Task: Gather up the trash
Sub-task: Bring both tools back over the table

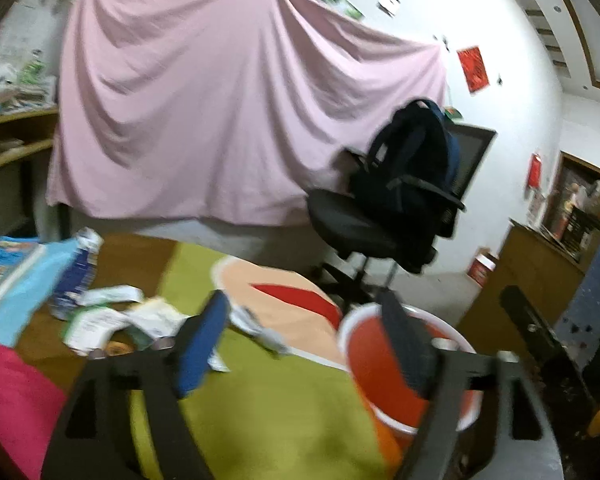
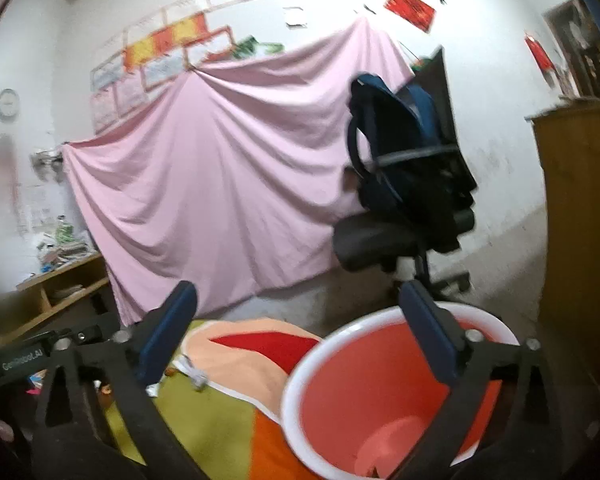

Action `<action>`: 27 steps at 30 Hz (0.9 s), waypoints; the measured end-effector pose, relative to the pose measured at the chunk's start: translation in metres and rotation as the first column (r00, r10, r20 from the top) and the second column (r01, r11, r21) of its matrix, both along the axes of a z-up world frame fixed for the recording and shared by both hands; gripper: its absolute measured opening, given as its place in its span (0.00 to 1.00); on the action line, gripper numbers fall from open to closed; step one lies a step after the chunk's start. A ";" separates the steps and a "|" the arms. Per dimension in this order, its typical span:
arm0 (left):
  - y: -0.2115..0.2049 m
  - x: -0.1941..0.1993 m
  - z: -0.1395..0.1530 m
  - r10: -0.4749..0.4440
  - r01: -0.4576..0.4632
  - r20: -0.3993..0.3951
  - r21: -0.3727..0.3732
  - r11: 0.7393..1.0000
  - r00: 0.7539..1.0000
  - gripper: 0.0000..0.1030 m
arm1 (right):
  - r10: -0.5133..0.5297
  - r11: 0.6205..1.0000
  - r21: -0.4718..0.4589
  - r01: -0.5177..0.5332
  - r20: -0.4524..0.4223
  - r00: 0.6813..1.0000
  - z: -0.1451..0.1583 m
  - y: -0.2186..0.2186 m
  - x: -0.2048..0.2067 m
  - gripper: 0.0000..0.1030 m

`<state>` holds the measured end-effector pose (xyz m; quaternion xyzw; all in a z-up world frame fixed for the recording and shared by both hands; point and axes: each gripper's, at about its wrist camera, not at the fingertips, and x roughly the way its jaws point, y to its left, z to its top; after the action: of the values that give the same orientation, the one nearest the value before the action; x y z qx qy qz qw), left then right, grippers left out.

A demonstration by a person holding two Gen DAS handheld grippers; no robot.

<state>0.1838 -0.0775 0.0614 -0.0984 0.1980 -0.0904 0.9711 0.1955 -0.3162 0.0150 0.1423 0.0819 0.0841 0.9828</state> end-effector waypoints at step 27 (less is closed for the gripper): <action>0.105 -0.062 -0.025 0.221 -0.247 0.162 0.161 0.956 0.962 0.97 | 0.227 0.959 -0.190 -0.210 0.076 0.971 0.000 0.117 0.011 1.00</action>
<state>0.1216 0.0271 0.0363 -0.0266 0.1223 0.0369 0.9915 0.2060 -0.1991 0.0145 0.0382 0.0565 0.1911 0.9792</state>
